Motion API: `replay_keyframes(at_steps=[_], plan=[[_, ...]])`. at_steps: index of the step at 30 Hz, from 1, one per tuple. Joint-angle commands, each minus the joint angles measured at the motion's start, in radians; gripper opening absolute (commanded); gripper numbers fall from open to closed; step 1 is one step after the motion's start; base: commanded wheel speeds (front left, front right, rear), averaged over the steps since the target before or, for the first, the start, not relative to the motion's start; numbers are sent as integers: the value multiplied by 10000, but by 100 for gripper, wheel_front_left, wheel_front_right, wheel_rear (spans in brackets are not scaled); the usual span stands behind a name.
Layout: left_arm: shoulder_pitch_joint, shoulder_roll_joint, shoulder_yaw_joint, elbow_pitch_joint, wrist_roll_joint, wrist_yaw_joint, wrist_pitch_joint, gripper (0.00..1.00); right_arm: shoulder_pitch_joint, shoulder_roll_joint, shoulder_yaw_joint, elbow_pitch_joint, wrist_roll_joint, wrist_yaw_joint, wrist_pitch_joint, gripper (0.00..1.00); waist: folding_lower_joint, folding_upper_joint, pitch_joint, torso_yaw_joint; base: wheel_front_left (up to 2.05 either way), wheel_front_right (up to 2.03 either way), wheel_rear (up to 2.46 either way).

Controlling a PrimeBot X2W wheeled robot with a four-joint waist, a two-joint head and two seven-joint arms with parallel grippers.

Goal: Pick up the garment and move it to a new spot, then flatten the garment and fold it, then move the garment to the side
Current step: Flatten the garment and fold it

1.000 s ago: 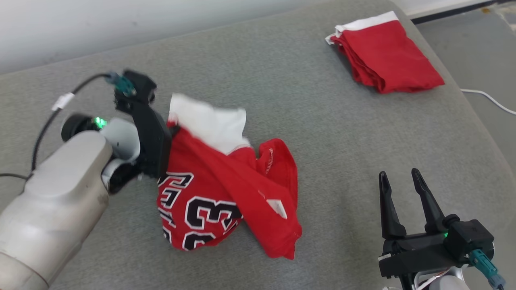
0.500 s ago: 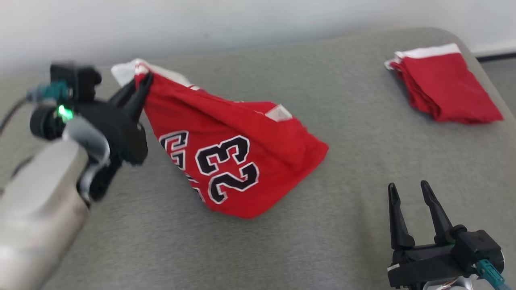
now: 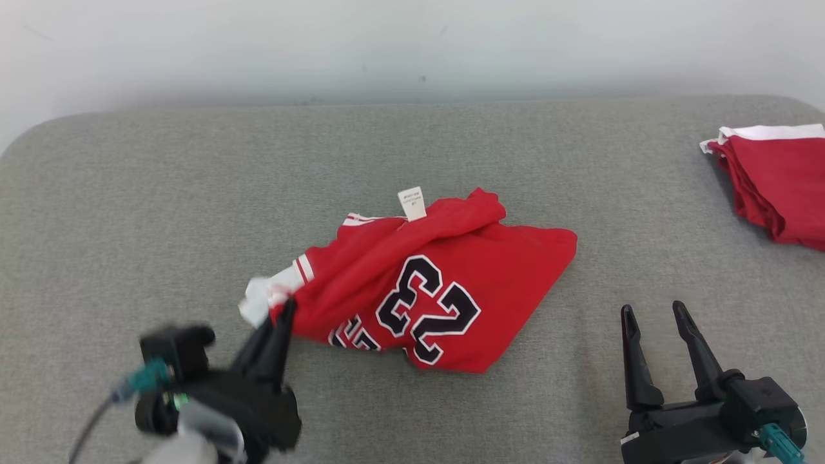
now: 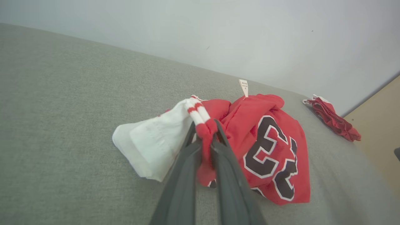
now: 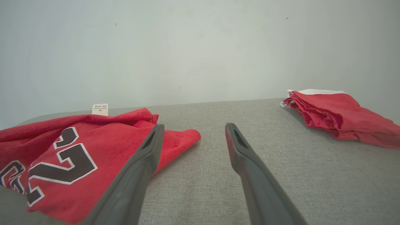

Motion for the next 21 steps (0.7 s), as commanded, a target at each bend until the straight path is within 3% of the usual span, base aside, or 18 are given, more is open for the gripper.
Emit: replay_keyframes(at_steps=[1,7,13,14,15,16,17,21], plan=[[480,-115,161,-22,231,49,-13,0,88,-70,40,27,-29,-26,1,100,1,0,-39,76,0,0,0],[2160,-1271,815,293,809,-242,-12,0,56,-106,65,75,38,-26,1,100,1,0,-45,27,0,0,0],[2732,-1985,940,1343,1232,-688,-12,0,175,-65,38,112,9,-26,1,100,1,0,-67,25,0,0,0],[2747,-2052,990,1462,1371,-738,-12,29,174,-58,29,127,12,-26,1,100,1,0,-77,33,0,0,0],[2747,-2052,990,1462,1371,-738,-12,29,174,-58,29,127,12,-26,1,100,1,0,-77,33,0,0,0],[2725,-2119,1107,1496,1571,-781,-13,47,178,-57,14,131,24,-26,1,100,1,0,-85,49,0,0,0],[2727,-2205,1282,1448,1694,-829,-13,100,190,-56,7,137,34,-26,1,100,1,0,-99,60,0,0,0],[2856,-2268,2027,913,2688,-845,-13,100,270,-60,-66,167,66,-26,1,100,1,0,-178,137,0,0,0]])
